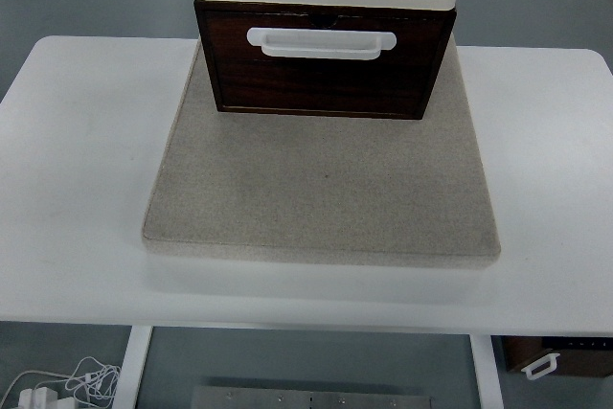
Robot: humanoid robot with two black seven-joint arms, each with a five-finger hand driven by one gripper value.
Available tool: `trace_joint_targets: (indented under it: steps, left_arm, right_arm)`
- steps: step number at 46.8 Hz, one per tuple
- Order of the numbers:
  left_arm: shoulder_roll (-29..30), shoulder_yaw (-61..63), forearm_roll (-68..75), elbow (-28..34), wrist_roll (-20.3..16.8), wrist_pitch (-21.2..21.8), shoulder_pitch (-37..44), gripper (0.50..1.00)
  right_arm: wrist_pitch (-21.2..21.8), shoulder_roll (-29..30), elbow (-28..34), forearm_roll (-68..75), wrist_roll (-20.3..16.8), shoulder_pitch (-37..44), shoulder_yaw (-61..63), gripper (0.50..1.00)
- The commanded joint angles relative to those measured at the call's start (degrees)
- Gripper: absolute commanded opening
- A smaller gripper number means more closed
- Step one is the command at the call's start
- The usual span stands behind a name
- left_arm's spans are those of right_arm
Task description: Close drawer under combined cabinet
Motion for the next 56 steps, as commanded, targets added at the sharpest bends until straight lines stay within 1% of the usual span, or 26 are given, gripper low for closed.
trace_joint_targets:
  steps: [1,4,14,21,24,28,31,37,41,46,51,56]
  left_arm:
    - [0.0,0.2,-4.6,2.9,0.7,0.0,0.1,1.000]
    - [-0.3,0.3,-6.9,5.6,1.0,0.0,0.7,1.000]
    - [-1.2,0.7,-12.6,10.5,2.0,-0.4,3.9,1.000]
    - [-4.8,3.2,-13.5,15.5,2.2,-1.1,5.7,1.000]
    - [-6.4,5.0,-13.7,16.7,2.3,-1.4,6.4,1.000]
    - [-9.0,5.3,-15.1,17.7,2.6,-3.0,8.4,1.000]
    - [-10.6,5.3,-16.4,17.9,3.0,-5.1,10.2,1.000]
    - [-12.8,5.3,-21.1,18.7,3.1,-13.4,13.8,1.000]
    - [-14.2,5.4,-22.3,20.1,3.1,-16.3,14.6,1.000]
    - [-15.0,5.3,-22.8,21.9,3.0,-17.0,15.1,1.000]
    - [-15.1,5.3,-25.7,22.1,3.0,-17.3,15.6,1.000]
    - [-15.2,5.3,-26.7,22.4,3.1,-16.4,15.7,1.000]
  right_arm:
    - [0.0,0.0,0.0,0.0,0.0,0.0,0.0,0.952]
    - [0.0,0.0,0.0,0.0,0.0,0.0,0.0,0.952]
    - [0.0,0.0,0.0,0.0,0.0,0.0,0.1,0.952]
    - [0.0,0.0,0.0,0.0,0.0,0.0,0.0,0.952]
    - [0.0,0.0,0.0,0.0,0.0,0.0,0.0,0.952]
    - [0.0,0.0,0.0,0.0,0.0,0.0,0.1,0.952]
    - [0.1,0.0,0.0,0.0,0.0,0.0,0.1,0.952]
    - [0.1,0.0,0.0,0.0,0.0,0.0,0.1,0.952]
    - [0.2,0.0,0.1,0.0,0.0,0.0,0.1,0.952]
    - [0.1,0.0,0.0,0.0,0.0,0.0,0.1,0.952]
    - [0.1,0.0,0.0,-0.1,0.0,0.0,0.1,0.952]
    - [0.2,0.0,0.1,-0.1,0.0,-0.1,0.1,0.952]
